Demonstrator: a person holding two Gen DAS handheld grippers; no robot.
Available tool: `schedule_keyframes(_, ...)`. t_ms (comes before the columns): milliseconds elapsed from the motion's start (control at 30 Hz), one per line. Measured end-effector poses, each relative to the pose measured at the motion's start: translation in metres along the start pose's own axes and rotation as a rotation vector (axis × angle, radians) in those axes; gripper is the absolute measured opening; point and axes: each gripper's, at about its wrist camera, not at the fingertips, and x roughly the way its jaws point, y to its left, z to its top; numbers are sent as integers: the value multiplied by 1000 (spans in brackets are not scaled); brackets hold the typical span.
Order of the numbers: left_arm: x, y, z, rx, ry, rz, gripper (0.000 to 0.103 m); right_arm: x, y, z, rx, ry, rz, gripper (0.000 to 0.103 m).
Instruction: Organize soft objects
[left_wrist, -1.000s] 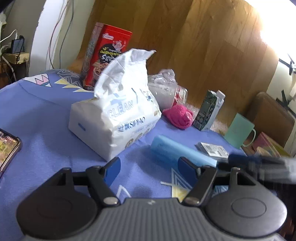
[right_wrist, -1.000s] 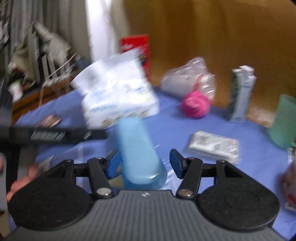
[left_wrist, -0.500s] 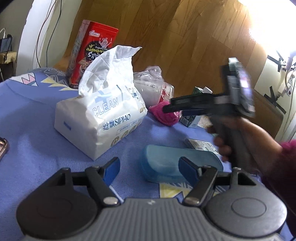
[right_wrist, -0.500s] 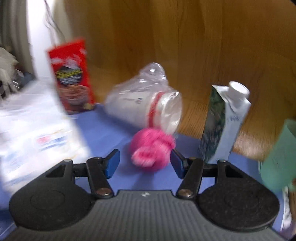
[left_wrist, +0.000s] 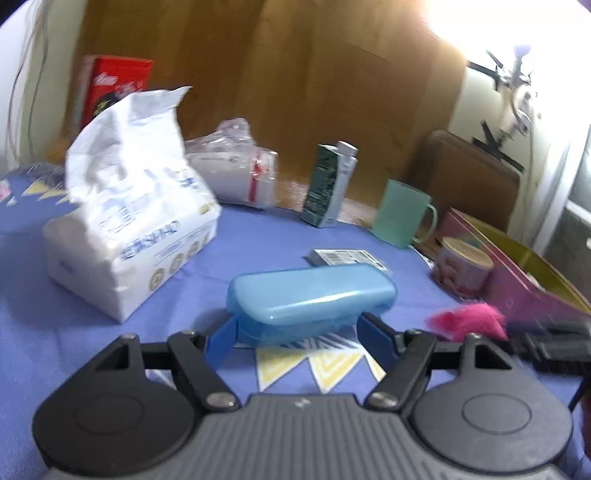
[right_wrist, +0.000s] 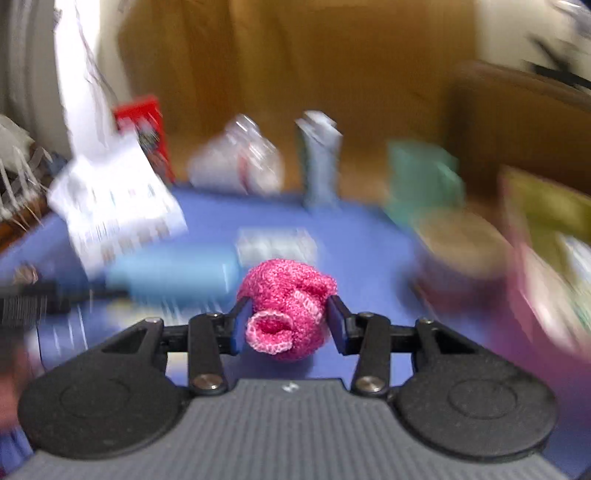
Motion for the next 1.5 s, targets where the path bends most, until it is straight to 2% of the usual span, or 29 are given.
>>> schedule_keyframes(33,-1,-2,-1,13,-6,4,73,-12,-1,-17,13,13,-33,46)
schedule_keyframes(133,-3,-3,-1,12,-13,5,75,-26,-3,-45,114,42,-49,47)
schedule_keyframes(233,-1,4,0,-25,8,-7,80,-28,3,-55,63,-31,-46,64)
schedule_keyframes(267,0,7,1,-43,11,-4,81,-26,6,-58,44,-44,-30,73)
schedule_keyframes(300,1,11,3,-60,13,3,81,-24,8,-54,30,-39,-15,75)
schedule_keyframes(400,2,20,3,-108,18,30,81,-22,11,-52,10,-34,-20,75)
schedule_keyframes(467,3,21,3,-115,23,76,81,-24,8,-52,22,-41,-2,75)
schedule_keyframes(567,10,10,2,-60,63,166,80,-29,-6,-56,82,-59,47,75)
schedule_keyframes(700,13,-9,-1,34,77,292,80,-36,-23,-60,189,-102,107,75)
schedule_keyframes(767,14,-13,-2,54,86,325,80,-41,-28,-62,213,-130,121,75)
schedule_keyframes(1033,20,-16,-3,86,120,365,82,-50,-24,-63,157,-177,127,75)
schedule_keyframes(1500,23,-15,-1,86,133,364,89,-40,-37,-59,241,-108,104,75)
